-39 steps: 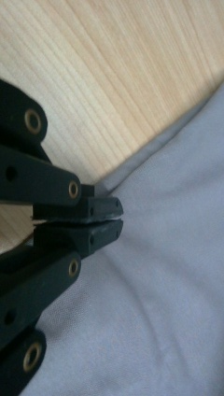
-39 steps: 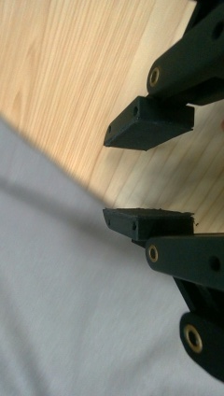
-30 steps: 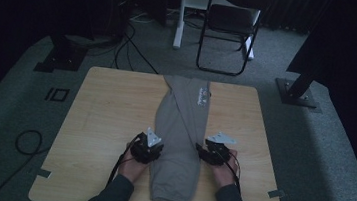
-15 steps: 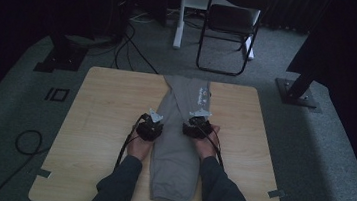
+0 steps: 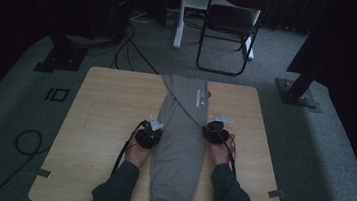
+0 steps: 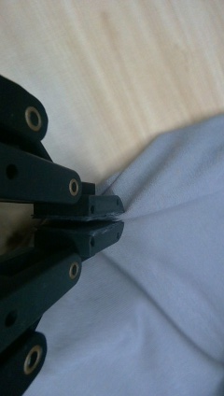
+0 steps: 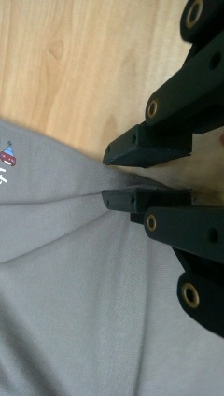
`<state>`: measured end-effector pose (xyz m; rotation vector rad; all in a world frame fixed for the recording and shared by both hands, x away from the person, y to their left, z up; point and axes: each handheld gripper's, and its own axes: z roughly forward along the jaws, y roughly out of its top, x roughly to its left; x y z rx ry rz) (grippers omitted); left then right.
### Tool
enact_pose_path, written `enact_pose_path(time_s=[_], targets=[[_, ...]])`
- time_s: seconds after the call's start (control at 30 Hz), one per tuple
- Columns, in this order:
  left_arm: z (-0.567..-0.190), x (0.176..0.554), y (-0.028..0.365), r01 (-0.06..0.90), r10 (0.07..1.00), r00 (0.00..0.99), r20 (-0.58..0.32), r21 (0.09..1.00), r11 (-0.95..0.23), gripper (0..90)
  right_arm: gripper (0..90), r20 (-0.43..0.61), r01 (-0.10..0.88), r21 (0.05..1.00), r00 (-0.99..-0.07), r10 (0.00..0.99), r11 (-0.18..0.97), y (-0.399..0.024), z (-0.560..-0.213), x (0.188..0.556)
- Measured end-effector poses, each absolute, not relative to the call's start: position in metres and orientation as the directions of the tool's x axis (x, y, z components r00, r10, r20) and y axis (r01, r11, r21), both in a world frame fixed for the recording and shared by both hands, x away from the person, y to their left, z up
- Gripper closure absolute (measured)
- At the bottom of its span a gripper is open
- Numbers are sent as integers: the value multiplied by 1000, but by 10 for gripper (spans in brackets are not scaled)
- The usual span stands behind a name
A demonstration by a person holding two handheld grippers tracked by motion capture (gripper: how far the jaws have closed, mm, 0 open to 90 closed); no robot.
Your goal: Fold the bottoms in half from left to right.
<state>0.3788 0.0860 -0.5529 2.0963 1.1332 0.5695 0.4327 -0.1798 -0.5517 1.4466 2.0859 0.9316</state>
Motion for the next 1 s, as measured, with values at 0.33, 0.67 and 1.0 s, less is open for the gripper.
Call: enact_pose_path(time_s=[0.33, 0.67, 1.0], targets=[[-554, 311, 104, 562, 826, 564, -18, 741, -368, 858, 760, 29, 628, 715, -465, 885, 307, -182, -550, 371], [-540, 288, 102, 507, 795, 606, 13, 763, -400, 689, 573, -54, 544, 730, -557, 829, 413, -174, -542, 336], [-539, 369, 97, 555, 867, 493, 71, 741, -377, 635, 443, -96, 506, 725, -597, 796, 467, -121, -534, 405]])
